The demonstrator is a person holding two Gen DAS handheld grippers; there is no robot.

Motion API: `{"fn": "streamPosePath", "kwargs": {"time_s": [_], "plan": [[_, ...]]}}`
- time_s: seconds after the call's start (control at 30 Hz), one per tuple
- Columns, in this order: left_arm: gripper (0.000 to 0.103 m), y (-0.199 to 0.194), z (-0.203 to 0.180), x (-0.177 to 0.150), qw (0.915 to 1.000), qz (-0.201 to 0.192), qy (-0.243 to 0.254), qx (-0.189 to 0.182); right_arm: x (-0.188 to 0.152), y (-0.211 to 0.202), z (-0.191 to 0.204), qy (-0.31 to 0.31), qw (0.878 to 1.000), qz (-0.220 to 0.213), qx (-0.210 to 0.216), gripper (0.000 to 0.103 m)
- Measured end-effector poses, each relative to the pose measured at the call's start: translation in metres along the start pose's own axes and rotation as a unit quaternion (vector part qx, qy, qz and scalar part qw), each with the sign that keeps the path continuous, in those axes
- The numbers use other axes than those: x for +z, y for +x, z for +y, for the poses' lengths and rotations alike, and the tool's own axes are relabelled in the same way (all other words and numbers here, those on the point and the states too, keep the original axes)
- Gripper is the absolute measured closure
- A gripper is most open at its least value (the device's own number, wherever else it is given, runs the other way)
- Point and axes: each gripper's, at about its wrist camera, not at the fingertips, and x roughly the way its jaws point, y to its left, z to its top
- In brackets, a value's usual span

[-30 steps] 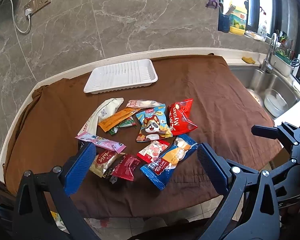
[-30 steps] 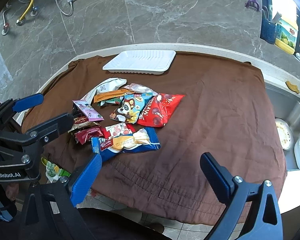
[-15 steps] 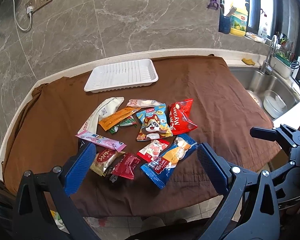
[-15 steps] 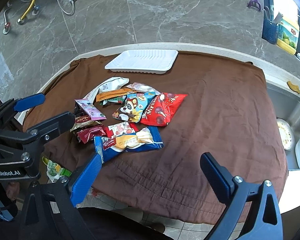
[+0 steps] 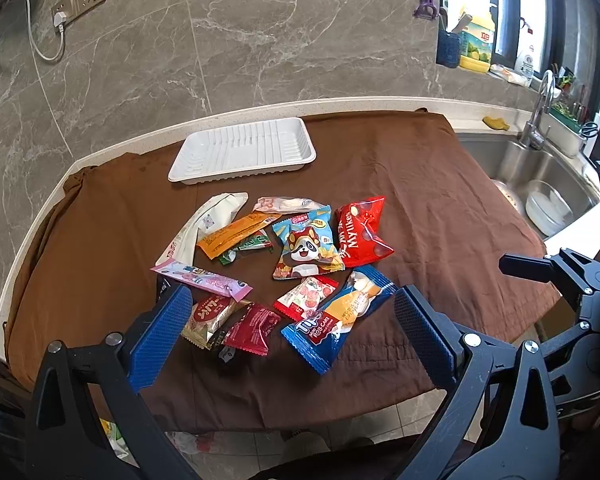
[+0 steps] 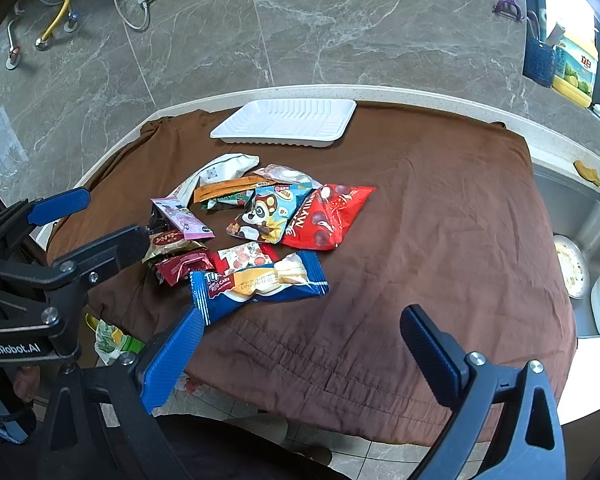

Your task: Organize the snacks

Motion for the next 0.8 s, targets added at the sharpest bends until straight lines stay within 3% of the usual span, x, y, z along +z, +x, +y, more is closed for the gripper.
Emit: {"fn": "streamPosePath", "kwargs": {"time_s": [0.8], "plan": [[0.000,-0.0024,0.0005,-0.0039,1.0000,0.000,-0.003,0.002,-0.0018,0.0006,0.0021,0.000,1.000,0.000,0.001,0.002]]}}
